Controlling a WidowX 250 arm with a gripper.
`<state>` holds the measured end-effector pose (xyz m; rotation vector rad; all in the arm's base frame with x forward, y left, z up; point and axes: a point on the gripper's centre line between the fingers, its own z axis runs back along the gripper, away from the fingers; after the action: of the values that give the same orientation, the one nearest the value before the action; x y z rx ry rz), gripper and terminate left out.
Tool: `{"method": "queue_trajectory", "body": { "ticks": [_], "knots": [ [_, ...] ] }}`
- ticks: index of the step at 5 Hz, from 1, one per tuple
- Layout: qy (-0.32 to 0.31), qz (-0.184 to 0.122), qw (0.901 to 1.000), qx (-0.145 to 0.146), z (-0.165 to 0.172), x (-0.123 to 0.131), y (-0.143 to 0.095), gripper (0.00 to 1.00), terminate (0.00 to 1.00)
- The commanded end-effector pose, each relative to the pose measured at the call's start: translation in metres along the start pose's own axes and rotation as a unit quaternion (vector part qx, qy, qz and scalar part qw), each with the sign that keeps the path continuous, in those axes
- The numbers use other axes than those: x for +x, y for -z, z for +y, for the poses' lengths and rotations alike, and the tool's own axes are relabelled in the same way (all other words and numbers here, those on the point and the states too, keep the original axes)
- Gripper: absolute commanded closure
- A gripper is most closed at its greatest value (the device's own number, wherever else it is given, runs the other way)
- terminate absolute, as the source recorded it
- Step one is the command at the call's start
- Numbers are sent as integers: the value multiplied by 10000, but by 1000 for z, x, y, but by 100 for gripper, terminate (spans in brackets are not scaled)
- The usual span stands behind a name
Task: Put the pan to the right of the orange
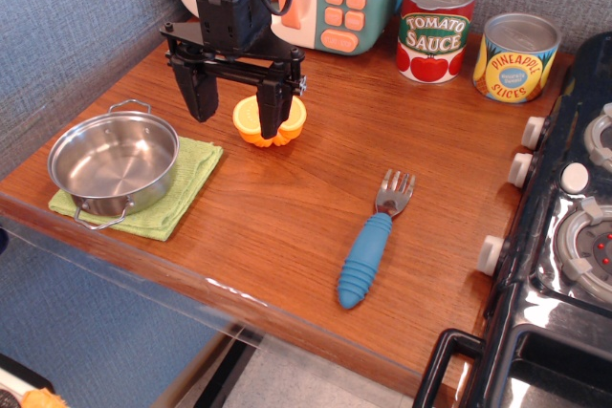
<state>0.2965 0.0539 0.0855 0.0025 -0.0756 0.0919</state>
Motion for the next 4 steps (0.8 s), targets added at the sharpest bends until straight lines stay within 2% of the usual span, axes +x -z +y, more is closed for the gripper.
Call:
{"method": "queue_trajectory", "body": {
  "ticks": [1,2,4],
  "knots": [
    [0,0,10000,0,0,0,0,0,0],
    [-191,-65,9998,-14,13,-6,1,0,0],
    [-598,-59,9978,282,44,-17,10,0,0]
  ]
}}
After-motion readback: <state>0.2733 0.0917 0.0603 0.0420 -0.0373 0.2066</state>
